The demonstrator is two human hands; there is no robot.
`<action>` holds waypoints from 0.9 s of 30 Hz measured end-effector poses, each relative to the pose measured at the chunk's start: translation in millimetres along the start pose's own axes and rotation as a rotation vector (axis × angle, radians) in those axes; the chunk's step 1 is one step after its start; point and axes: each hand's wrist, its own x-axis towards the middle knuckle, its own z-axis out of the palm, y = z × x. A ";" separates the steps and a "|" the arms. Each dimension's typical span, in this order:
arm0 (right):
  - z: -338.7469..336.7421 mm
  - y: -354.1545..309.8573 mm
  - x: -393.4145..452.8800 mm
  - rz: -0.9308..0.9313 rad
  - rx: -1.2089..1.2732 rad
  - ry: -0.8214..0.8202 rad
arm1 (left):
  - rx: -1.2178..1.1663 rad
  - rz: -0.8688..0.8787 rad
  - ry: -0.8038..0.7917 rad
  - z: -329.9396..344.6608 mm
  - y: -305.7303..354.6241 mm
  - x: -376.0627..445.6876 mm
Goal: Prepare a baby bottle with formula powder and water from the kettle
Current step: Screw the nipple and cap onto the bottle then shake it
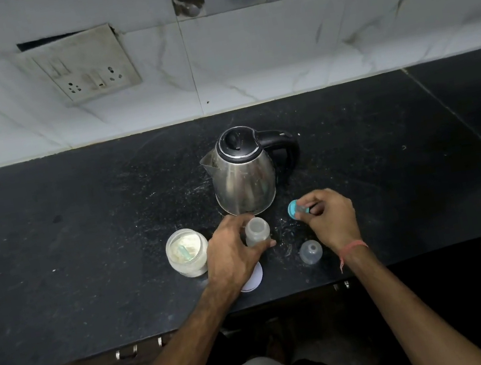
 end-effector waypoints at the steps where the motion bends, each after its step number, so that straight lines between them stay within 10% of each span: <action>1: -3.6 -6.2 -2.1 -0.006 0.088 0.014 | -0.010 -0.006 0.009 1.1 0.6 -0.1; 9: -11.0 -46.5 -20.7 -0.076 0.426 -0.221 | -0.072 -0.045 0.080 12.1 -2.6 -5.6; 27: 26.9 -56.4 -25.5 -0.275 0.080 -0.347 | -0.071 -0.055 0.081 15.7 -4.1 -8.0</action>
